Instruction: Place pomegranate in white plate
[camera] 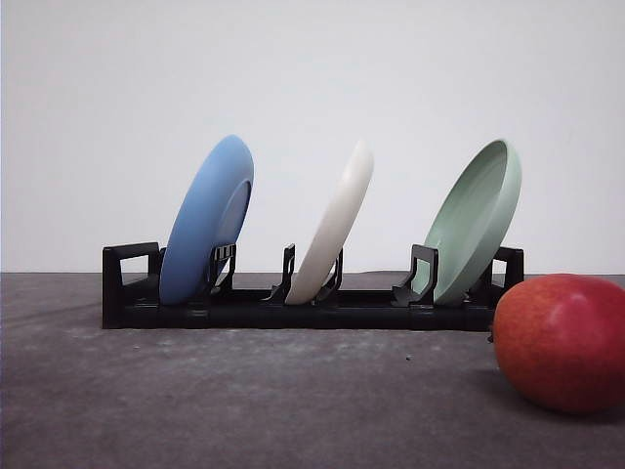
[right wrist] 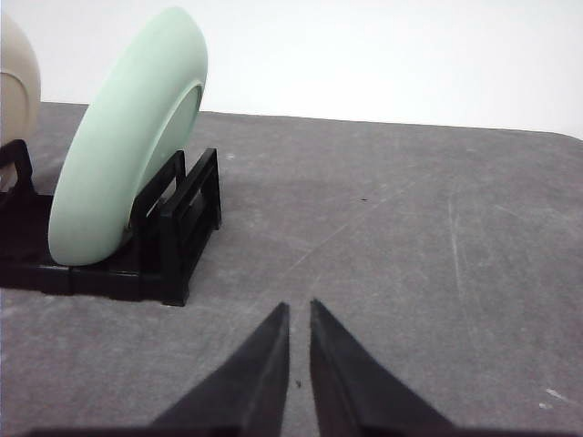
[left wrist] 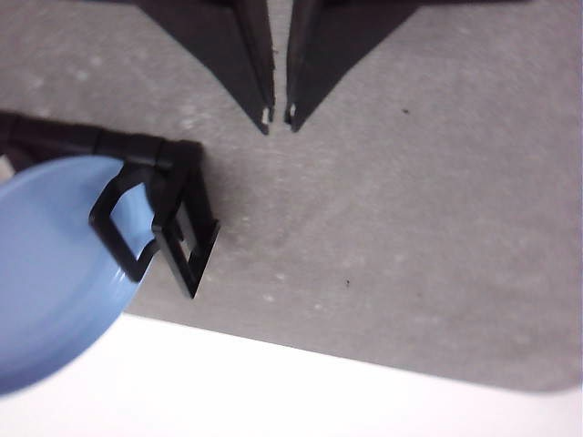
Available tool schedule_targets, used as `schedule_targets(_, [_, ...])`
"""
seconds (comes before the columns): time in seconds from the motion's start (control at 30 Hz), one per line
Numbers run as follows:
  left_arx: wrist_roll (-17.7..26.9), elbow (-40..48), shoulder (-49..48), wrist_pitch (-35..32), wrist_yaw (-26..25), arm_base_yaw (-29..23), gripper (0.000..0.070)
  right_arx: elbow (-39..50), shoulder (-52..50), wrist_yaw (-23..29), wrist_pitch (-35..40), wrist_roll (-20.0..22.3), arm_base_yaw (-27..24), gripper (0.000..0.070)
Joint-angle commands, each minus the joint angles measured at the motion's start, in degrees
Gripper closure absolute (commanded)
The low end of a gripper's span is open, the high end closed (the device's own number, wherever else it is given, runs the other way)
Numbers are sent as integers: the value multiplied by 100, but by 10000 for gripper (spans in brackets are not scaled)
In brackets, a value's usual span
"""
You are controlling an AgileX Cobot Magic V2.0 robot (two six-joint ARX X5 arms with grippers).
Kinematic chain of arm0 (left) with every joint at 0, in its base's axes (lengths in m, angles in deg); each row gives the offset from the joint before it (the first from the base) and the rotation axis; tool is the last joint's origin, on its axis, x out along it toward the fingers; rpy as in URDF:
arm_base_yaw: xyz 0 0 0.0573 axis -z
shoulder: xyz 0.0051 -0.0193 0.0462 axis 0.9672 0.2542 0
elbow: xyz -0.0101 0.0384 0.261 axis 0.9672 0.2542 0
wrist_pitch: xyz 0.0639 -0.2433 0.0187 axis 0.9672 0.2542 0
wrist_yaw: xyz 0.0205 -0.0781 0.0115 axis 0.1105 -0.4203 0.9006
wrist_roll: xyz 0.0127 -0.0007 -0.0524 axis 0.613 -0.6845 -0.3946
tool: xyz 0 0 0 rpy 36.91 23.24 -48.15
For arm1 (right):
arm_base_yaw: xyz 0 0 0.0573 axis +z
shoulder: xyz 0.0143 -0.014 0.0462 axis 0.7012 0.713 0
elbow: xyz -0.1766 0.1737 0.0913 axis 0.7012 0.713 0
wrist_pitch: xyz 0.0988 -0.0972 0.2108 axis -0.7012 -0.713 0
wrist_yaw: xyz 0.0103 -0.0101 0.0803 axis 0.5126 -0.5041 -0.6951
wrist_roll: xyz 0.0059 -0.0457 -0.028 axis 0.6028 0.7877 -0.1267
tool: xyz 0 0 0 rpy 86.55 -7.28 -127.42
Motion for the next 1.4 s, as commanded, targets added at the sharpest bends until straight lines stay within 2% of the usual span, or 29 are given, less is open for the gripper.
schedule_targets(0.0, [-694,63,-4,-6,-4,-15,700,22,-9,20,67,-99,2,662])
schedule_targets(0.07, [-897,61,-4,-67,-4,-15,700,20,-9,20,163,-109,2,662])
schedule_targets(0.2, [-998,59,-4,-481,-4,-15,700,9,-9,24,483,-571,2,664])
schedule_targets(0.37, [-998,36,-4,-1436,-4,-15,700,-24,-9,22,1160,-1112,0,669])
schedule_targets(0.47, [-985,-84,-4,-1786,-4,-15,700,-200,-9,20,1158,-1281,0,696])
schedule_targets(0.53, [-975,-252,-4,-1750,-4,-15,698,-387,-9,19,999,-1316,0,696])
schedule_targets(0.63, [-851,-627,16,-1373,-4,-15,697,-799,-6,16,362,-1454,0,696])
schedule_targets(0.9, [-558,-2138,586,996,-7,-15,697,-2158,256,-20,-1768,-1510,2,696])
schedule_targets(0.97, [-342,-2476,822,1464,-14,-15,697,-2442,430,-54,-2164,-1467,2,696])
schedule_targets(1.03, [-101,-2767,1071,1857,-56,-15,697,-2663,644,-148,-2489,-1236,2,696])
schedule_targets(1.13, [205,-3121,1465,2295,-237,-15,697,-2894,1034,-260,-2808,-1044,7,696])
schedule_targets(1.27, [462,-3434,2015,2554,-627,-8,697,-2979,1543,-784,-2805,-902,11,696])
schedule_targets(1.37, [596,-3597,2423,2592,-726,76,697,-2981,1934,-1162,-2791,-772,11,696])
